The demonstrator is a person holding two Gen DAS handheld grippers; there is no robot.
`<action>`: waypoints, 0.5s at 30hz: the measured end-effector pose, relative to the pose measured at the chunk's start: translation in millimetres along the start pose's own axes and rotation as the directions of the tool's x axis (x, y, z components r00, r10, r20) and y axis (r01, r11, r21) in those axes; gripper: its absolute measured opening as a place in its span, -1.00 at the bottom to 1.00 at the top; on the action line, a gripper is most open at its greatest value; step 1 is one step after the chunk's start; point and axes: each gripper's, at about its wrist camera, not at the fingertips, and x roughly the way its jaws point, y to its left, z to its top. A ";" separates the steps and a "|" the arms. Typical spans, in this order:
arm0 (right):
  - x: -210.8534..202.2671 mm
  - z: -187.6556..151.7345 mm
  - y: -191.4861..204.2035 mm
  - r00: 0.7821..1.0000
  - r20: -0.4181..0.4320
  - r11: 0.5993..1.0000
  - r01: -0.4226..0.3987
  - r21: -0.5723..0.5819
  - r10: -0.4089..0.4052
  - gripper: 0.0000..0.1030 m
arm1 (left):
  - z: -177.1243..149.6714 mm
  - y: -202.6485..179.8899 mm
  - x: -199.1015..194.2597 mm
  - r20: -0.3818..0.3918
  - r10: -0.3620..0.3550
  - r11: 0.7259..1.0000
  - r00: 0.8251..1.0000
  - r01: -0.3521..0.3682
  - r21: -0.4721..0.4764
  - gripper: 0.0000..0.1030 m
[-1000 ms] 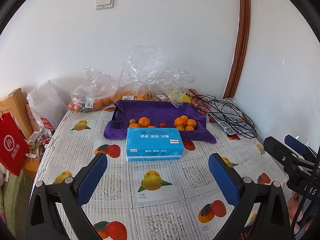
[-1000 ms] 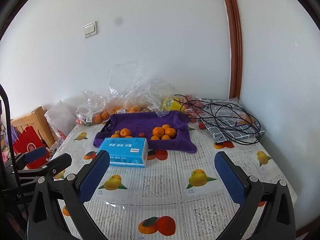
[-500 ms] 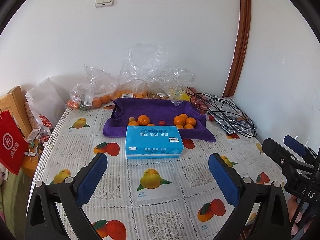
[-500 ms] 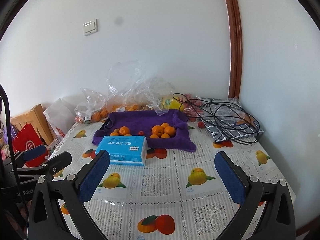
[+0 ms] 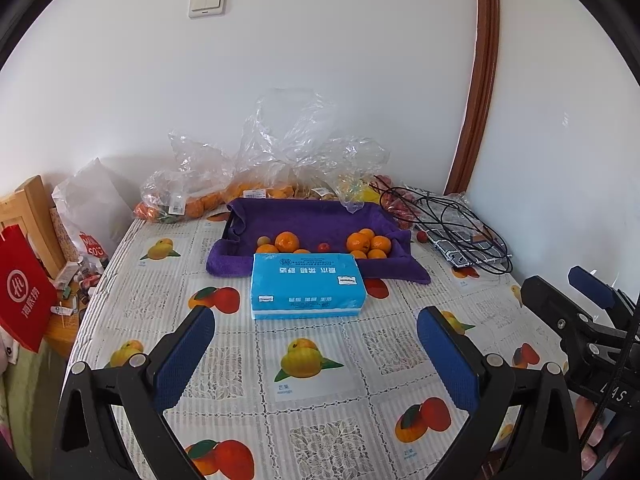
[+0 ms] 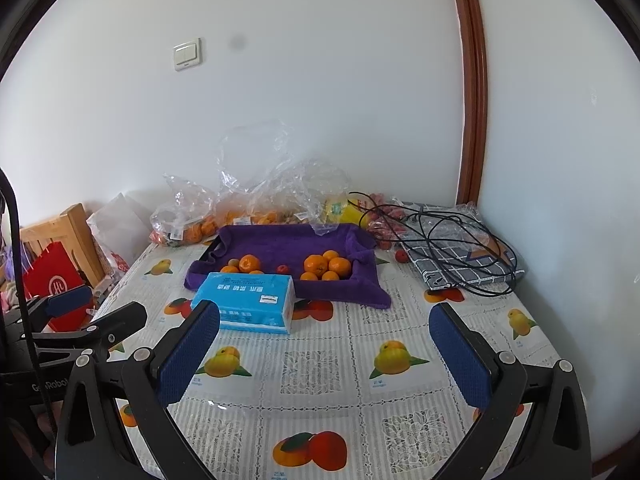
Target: Organize fruits
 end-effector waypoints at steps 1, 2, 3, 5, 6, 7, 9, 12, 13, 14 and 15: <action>0.1 0.1 0.1 1.000 0.000 1.000 -0.001 0.001 0.001 1.00 | 0.1 -0.1 -0.1 0.000 0.002 1.000 1.000 -0.002 0.001 0.99; 0.1 0.2 0.6 1.000 0.000 1.000 -0.003 0.001 0.003 1.00 | 0.2 -0.2 -0.4 0.002 0.002 1.000 1.000 -0.002 0.002 0.99; 0.0 0.3 1.0 1.000 0.000 1.000 -0.003 0.001 0.003 1.00 | 0.4 -0.3 -0.6 0.002 0.003 1.000 1.000 -0.003 0.003 0.99; -0.5 0.4 1.4 1.000 0.003 1.000 -0.004 -0.002 0.004 1.00 | 0.4 -0.4 -0.7 0.001 0.004 1.000 1.000 -0.004 0.004 0.99; -0.6 0.5 1.5 1.000 0.003 1.000 -0.004 -0.003 0.004 1.00 | 0.7 -0.2 -0.6 0.001 0.003 1.000 1.000 -0.003 0.003 0.99; -0.6 0.5 1.5 1.000 0.003 1.000 -0.004 -0.003 0.004 1.00 | 0.5 -0.3 -1.0 0.001 0.004 1.000 1.000 -0.004 0.003 0.99; -0.6 0.5 1.5 1.000 0.003 1.000 -0.005 -0.002 0.005 1.00 | 0.6 -0.3 -0.5 0.001 0.004 1.000 1.000 -0.004 0.004 0.99; 0.1 -0.2 1.5 1.000 0.001 1.000 -0.011 0.004 0.011 1.00 | 0.5 -0.7 -0.3 0.001 0.002 1.000 1.000 -0.002 0.004 0.99; 0.3 -0.6 1.5 1.000 -0.001 1.000 -0.012 0.004 0.012 1.00 | 0.8 -0.5 -0.4 0.001 0.002 1.000 1.000 -0.002 0.005 0.99; 0.6 -1.0 1.5 1.000 -0.002 1.000 -0.010 0.004 0.010 1.00 | 0.9 -0.4 -0.6 0.001 0.003 1.000 1.000 -0.003 0.007 0.99; 0.9 -1.1 1.7 1.000 -0.003 1.000 -0.008 0.004 0.008 1.00 | 1.2 -0.3 -0.5 0.000 0.003 1.000 1.000 -0.003 0.007 0.99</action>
